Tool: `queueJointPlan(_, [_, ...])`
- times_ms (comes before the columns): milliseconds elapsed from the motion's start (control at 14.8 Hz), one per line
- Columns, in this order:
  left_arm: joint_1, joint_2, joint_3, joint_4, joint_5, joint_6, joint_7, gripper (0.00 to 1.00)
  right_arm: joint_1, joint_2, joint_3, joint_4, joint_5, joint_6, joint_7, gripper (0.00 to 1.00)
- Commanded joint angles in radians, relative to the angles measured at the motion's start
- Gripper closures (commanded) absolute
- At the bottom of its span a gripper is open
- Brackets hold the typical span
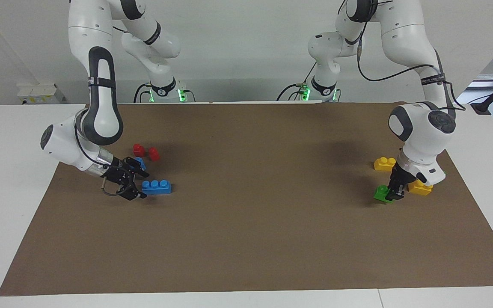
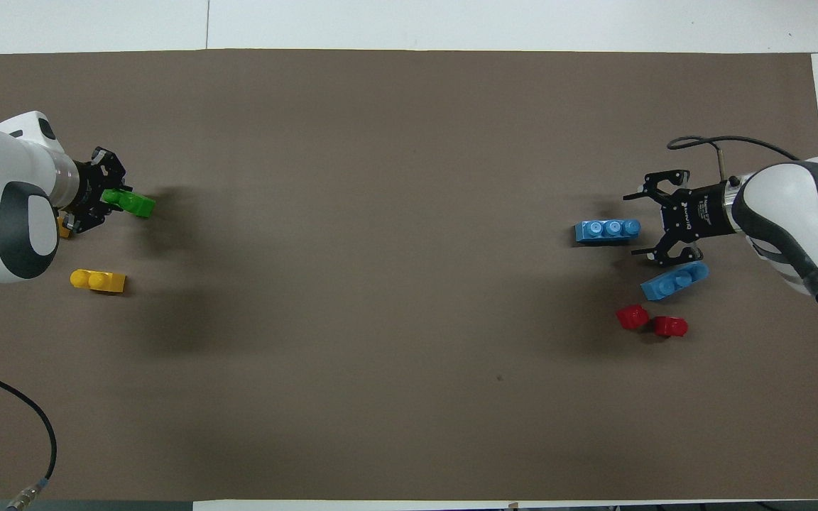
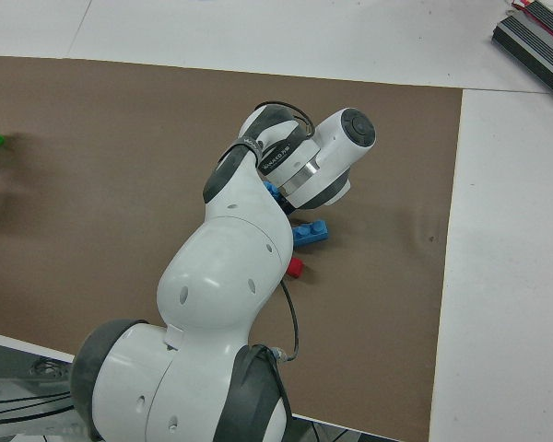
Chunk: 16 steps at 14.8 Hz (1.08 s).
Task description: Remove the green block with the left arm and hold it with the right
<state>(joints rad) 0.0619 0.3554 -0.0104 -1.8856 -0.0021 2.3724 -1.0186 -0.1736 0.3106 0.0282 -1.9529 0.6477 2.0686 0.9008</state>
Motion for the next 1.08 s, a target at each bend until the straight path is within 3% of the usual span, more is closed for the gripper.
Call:
queueJointPlan(0, [0.009, 0.039, -0.003, 0.023, -0.006, 0.039, 0.025, 1.0, -0.006, -0.108, 0.006, 0.038, -0.128, -0.112, 0.017, 0.0])
queueJointPlan(203, [0.009, 0.048, -0.005, 0.025, -0.006, 0.056, 0.028, 1.0, 0.011, -0.182, 0.015, 0.124, -0.302, -0.252, -0.038, 0.0])
queueJointPlan(271, [0.009, 0.048, -0.003, 0.026, -0.004, 0.054, 0.028, 0.11, 0.016, -0.206, 0.015, 0.146, -0.336, -0.295, -0.13, 0.0])
queueJointPlan(339, [0.009, 0.048, -0.003, 0.031, 0.014, 0.048, 0.035, 0.0, 0.017, -0.24, 0.016, 0.15, -0.382, -0.332, -0.254, 0.0])
queueJointPlan(610, [0.006, 0.037, -0.006, 0.085, 0.045, -0.016, 0.11, 0.0, 0.037, -0.358, 0.022, 0.172, -0.52, -0.409, -0.508, 0.0])
queueJointPlan(1017, [0.006, -0.019, -0.008, 0.141, 0.044, -0.172, 0.363, 0.0, 0.066, -0.354, 0.027, 0.336, -0.617, -0.499, -0.753, 0.0])
